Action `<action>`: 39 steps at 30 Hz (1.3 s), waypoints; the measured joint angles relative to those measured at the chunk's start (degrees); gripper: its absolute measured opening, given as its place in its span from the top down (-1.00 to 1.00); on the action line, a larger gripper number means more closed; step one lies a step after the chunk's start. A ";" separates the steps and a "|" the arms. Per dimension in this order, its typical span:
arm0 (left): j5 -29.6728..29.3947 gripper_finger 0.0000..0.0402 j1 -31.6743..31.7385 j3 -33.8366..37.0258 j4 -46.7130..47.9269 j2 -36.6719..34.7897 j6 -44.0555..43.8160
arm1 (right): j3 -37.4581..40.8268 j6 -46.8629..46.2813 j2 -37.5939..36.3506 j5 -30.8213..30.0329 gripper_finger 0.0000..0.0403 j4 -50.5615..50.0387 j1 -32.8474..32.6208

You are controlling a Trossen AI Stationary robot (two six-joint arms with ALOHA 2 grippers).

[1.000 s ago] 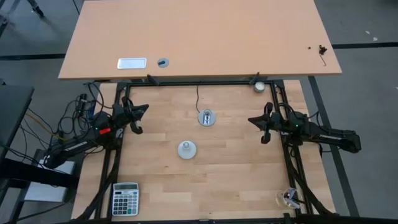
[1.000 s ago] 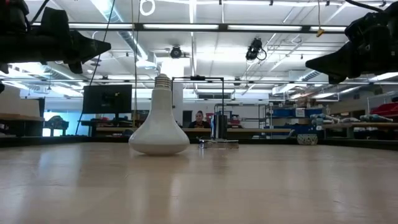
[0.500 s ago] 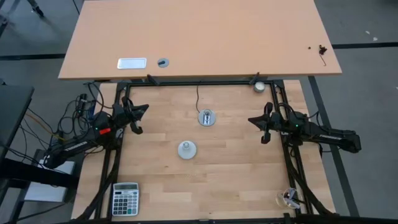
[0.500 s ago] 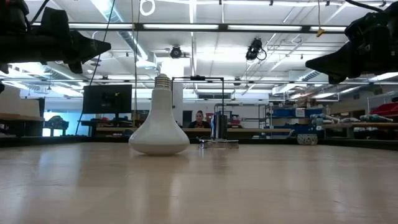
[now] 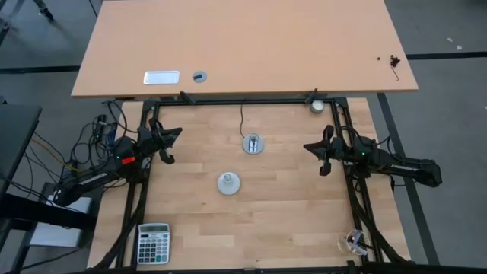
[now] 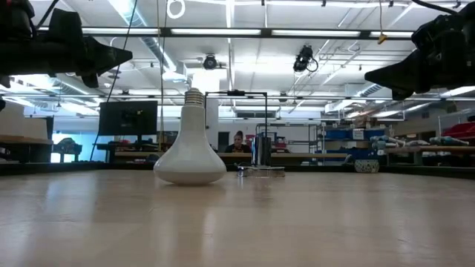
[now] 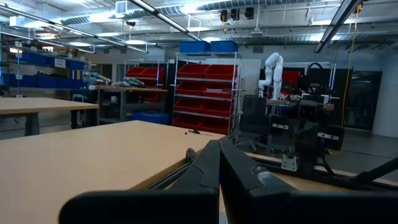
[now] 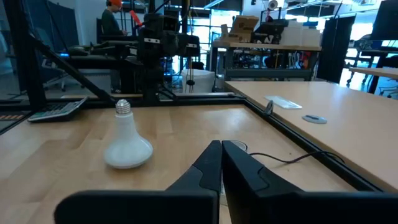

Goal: Screw lightbulb

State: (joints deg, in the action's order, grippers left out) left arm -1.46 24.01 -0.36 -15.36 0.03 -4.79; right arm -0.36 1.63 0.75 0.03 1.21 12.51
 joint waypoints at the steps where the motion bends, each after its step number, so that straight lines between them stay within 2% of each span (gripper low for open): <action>1: -0.02 0.97 0.00 0.00 -0.02 0.02 0.02 | 0.00 0.00 -0.02 0.00 0.90 0.00 -0.02; 14: -0.02 0.97 0.00 -0.02 -0.02 0.02 0.02 | 0.00 0.00 0.00 -0.02 0.90 0.44 0.00; 21: -0.01 0.97 0.00 -0.01 -0.01 0.01 0.02 | 0.00 -0.42 0.00 0.00 0.91 7.93 -0.02; 26: -0.02 0.97 0.00 -0.02 -0.02 0.00 0.02 | 0.02 -8.80 0.00 -0.37 0.92 10.78 0.00; 31: -0.02 0.97 0.00 0.00 0.00 0.02 0.00 | 0.02 -13.30 0.69 -2.75 0.90 15.56 0.00; 39: -0.01 0.97 0.00 0.00 -0.02 0.01 0.01 | 0.02 -17.73 7.97 -4.50 0.85 22.18 -0.02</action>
State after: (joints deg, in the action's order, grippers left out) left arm -1.46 24.01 -0.36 -15.38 0.05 -4.78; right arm -0.34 -16.09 8.72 -4.47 23.39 12.49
